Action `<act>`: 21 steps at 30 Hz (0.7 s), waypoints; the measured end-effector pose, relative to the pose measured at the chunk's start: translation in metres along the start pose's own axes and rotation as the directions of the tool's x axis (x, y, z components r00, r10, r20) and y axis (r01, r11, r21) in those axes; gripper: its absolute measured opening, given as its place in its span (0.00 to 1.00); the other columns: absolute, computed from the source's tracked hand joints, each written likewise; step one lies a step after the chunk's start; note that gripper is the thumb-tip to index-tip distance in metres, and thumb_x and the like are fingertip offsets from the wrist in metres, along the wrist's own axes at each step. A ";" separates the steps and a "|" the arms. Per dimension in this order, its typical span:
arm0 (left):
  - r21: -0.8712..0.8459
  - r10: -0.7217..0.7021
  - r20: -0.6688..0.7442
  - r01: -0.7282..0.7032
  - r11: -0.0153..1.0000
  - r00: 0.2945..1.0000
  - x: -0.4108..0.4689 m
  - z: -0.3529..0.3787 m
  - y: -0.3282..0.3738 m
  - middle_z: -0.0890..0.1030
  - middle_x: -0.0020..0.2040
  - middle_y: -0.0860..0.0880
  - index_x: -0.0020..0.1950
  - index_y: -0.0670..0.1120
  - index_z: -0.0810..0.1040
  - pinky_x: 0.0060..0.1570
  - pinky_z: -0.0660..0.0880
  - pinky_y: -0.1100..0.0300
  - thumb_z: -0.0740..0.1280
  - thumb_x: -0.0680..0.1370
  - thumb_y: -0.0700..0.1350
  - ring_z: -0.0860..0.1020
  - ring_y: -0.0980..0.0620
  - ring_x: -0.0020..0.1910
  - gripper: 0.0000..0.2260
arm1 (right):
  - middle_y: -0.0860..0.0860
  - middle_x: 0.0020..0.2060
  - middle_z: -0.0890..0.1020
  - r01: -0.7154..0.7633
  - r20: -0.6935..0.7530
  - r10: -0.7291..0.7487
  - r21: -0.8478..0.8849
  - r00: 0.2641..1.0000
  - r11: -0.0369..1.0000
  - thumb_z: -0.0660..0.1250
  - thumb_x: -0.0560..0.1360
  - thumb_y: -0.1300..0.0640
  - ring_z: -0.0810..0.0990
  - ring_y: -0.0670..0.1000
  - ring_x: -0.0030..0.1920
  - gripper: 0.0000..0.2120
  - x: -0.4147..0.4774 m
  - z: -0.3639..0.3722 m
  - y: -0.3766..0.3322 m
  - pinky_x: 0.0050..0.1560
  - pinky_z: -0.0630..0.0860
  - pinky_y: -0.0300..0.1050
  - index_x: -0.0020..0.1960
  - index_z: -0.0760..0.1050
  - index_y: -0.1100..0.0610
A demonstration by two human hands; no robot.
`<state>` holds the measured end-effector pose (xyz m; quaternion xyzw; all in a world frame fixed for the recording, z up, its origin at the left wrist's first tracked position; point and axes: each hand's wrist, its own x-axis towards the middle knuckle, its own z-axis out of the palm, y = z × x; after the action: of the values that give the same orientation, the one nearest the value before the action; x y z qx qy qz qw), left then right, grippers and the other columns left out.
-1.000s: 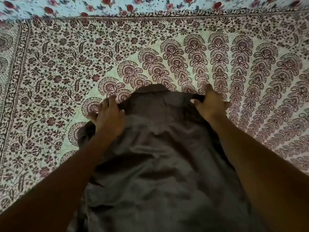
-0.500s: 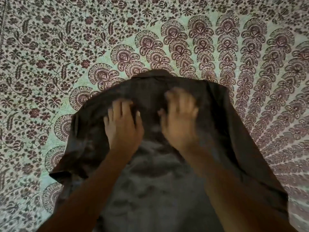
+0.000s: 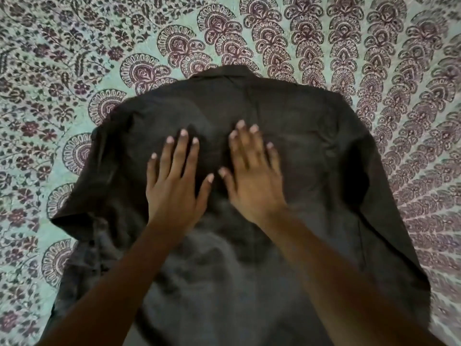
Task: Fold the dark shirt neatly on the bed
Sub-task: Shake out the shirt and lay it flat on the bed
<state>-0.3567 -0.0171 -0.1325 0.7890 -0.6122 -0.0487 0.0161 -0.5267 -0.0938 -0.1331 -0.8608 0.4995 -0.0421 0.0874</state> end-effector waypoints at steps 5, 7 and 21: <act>-0.027 -0.110 0.008 0.110 0.994 0.994 -0.013 0.013 -0.048 0.51 0.86 0.50 0.85 0.56 0.53 0.80 0.54 0.40 0.51 0.83 0.66 0.53 0.43 0.84 0.32 | 0.48 0.84 0.52 -0.181 -0.022 0.180 -0.139 0.983 0.974 0.49 0.80 0.28 0.51 0.56 0.84 0.35 -0.065 0.007 0.077 0.80 0.54 0.64 0.83 0.53 0.40; -0.035 -0.133 0.007 0.133 0.990 0.991 -0.009 0.012 -0.055 0.51 0.86 0.49 0.85 0.55 0.53 0.80 0.54 0.39 0.50 0.83 0.65 0.52 0.41 0.84 0.32 | 0.53 0.84 0.55 -0.401 -0.108 0.392 -0.076 0.914 0.913 0.49 0.82 0.29 0.52 0.61 0.83 0.36 -0.071 -0.002 0.112 0.78 0.59 0.65 0.84 0.55 0.46; 0.021 -0.083 0.040 0.082 0.996 0.996 -0.127 0.007 -0.067 0.50 0.86 0.48 0.85 0.54 0.52 0.79 0.57 0.40 0.52 0.82 0.65 0.52 0.44 0.84 0.33 | 0.50 0.84 0.53 -0.388 -0.044 0.386 -0.144 0.921 0.910 0.46 0.80 0.27 0.55 0.61 0.82 0.36 -0.156 -0.003 0.092 0.78 0.53 0.68 0.83 0.51 0.41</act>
<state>-0.3239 0.1232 -0.1378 0.8127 -0.5796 -0.0594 -0.0060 -0.6837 -0.0035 -0.1456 -0.7486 0.6625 0.0075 0.0254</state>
